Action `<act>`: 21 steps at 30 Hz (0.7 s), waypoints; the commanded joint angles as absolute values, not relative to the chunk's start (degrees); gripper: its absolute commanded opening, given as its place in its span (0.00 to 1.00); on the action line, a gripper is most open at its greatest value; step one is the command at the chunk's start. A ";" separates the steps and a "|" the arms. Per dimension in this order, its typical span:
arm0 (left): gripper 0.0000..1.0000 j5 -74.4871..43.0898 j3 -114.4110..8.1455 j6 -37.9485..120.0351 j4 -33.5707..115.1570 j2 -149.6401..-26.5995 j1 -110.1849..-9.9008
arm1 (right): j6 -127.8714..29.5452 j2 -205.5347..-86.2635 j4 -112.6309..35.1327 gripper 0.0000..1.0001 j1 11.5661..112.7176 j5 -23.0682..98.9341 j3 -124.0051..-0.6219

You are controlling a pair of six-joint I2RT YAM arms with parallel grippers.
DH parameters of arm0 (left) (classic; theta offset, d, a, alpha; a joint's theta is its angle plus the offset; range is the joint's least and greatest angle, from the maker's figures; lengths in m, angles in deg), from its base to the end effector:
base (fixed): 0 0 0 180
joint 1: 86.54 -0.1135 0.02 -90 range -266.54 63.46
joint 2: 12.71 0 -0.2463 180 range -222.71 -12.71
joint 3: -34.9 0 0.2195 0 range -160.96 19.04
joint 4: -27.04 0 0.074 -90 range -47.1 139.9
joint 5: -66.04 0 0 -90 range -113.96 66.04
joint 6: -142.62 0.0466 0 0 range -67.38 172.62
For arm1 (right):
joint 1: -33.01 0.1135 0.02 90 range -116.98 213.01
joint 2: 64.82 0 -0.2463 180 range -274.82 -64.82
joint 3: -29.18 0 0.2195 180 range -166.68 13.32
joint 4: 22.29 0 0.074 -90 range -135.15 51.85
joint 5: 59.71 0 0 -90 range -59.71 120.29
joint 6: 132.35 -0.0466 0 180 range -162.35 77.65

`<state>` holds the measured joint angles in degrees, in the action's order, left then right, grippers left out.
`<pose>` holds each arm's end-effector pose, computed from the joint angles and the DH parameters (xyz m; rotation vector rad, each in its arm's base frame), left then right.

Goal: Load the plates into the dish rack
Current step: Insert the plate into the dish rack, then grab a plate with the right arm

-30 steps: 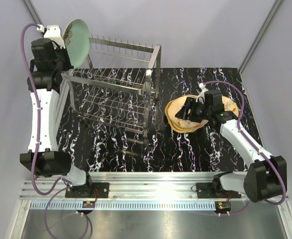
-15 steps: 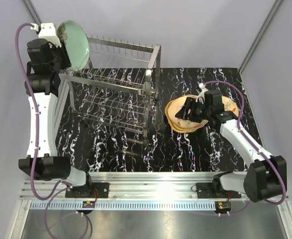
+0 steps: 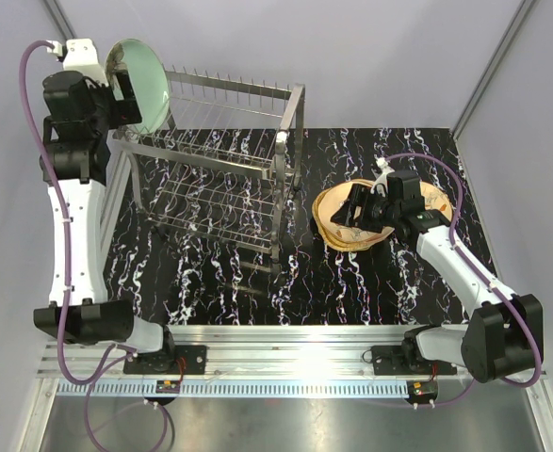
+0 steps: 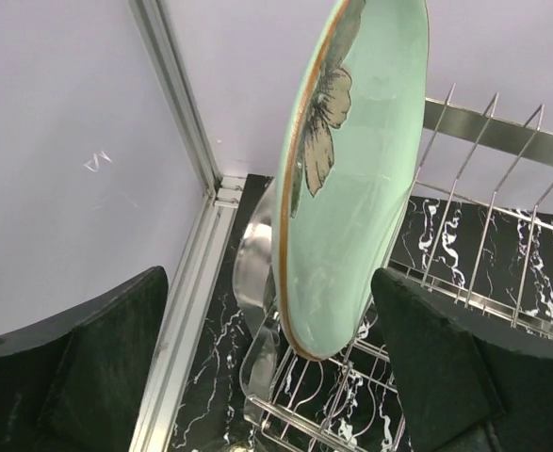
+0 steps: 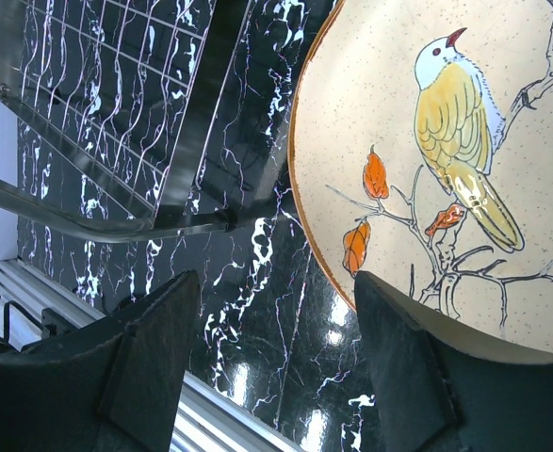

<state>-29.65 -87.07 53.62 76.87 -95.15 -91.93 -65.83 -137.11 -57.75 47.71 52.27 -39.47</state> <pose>0.2737 0.0305 0.4758 -0.1397 1.7471 0.1684 0.2423 0.0816 0.2603 -0.0360 2.3141 0.7816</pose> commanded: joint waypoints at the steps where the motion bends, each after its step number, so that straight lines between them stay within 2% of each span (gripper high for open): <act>1: 0.95 -31.96 -92.05 53.07 76.56 -93.66 -92.34 | -65.29 -135.92 -57.23 0.75 48.13 51.74 -41.43; 2: 0.99 -32.83 -92.32 52.80 76.99 -93.40 -92.26 | -65.29 -135.92 -57.31 0.75 48.13 51.56 -41.52; 5: 0.99 -32.32 -93.11 52.80 77.70 -91.30 -92.26 | -65.37 -135.31 -58.01 0.76 48.13 49.82 -41.96; 7: 0.99 -28.38 -94.34 52.80 78.40 -88.84 -92.26 | -65.99 -134.43 -58.72 0.76 48.13 47.53 -42.75; 11: 0.99 -18.10 -92.77 46.75 75.78 -82.69 -92.26 | -66.69 -132.41 -63.01 0.72 48.05 35.09 -44.42; 17: 0.99 -3.35 -78.54 37.43 68.48 -72.67 -92.17 | -70.91 -130.04 -68.47 0.71 46.91 18.37 -44.16; 21: 0.99 1.35 -65.20 35.48 63.99 -67.30 -89.54 | -72.76 -126.62 -69.53 0.70 44.27 14.91 -41.88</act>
<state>-7.18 -72.93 39.32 68.26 -66.95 -91.12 -70.16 -129.79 -67.58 45.90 23.31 -42.58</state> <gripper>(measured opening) 0.988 0.702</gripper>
